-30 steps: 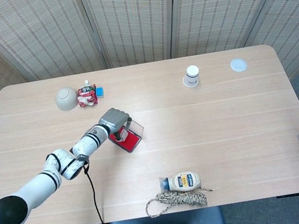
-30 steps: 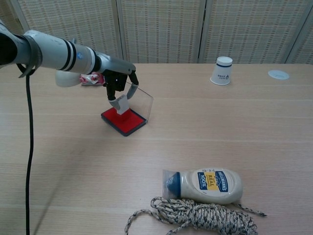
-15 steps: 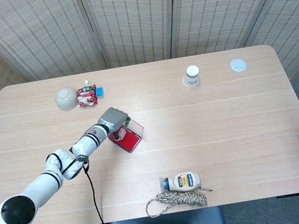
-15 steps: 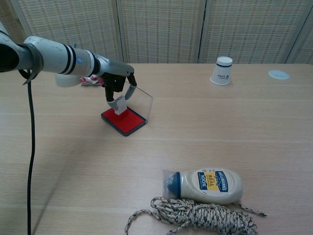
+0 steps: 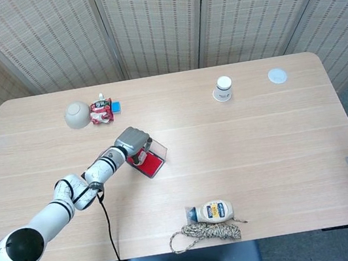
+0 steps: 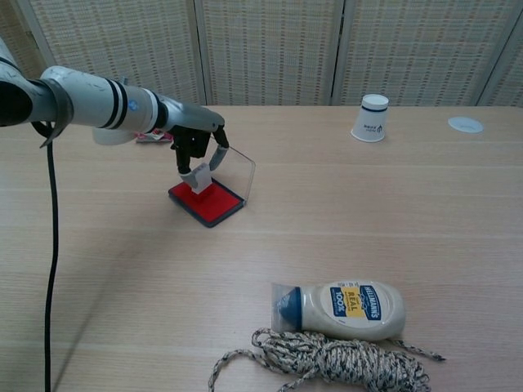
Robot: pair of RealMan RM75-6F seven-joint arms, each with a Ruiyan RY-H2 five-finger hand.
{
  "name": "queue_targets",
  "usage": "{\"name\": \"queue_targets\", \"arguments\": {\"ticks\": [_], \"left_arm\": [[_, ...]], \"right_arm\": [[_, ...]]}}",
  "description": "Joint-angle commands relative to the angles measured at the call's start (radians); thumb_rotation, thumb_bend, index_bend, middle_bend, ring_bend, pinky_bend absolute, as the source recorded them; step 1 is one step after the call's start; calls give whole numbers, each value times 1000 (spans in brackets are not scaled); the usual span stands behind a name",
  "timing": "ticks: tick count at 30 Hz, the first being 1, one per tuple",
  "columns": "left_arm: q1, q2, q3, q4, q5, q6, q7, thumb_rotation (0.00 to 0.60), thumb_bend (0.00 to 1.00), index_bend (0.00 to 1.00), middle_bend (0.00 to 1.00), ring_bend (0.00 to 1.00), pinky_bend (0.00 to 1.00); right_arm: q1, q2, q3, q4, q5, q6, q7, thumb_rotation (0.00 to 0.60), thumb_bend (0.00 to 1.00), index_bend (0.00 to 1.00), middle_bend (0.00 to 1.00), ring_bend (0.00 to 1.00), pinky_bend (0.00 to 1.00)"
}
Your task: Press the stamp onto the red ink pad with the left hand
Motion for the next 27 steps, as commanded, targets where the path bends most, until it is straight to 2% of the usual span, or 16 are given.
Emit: {"name": "queue_targets", "arguments": {"ticks": [1,14,19,27], "left_arm": [[0,-3,3,4,0,0,-2,600,499,794,1000,902,730],[1,9,12,-4,2,18,-19,600,499,794,1000,902,730],[5,55,6,-64,-10,26,-9,600,499,794,1000,902,730],[36,143,-16,-200,-69,42,75,600,499,794,1000,902,730]], "right_arm": [[0,0,0,0,-1,0,0,600,283,0,0,0,0],[1,-1,-1,1,-3,-1,-3,600,282,0,0,0,0],[0,0,-5,0,-12,3,-2,600,282,0,0,0,0],[-8,-3,-13,-7,-34,25,-11,600,282,0,0,0,0]]}}
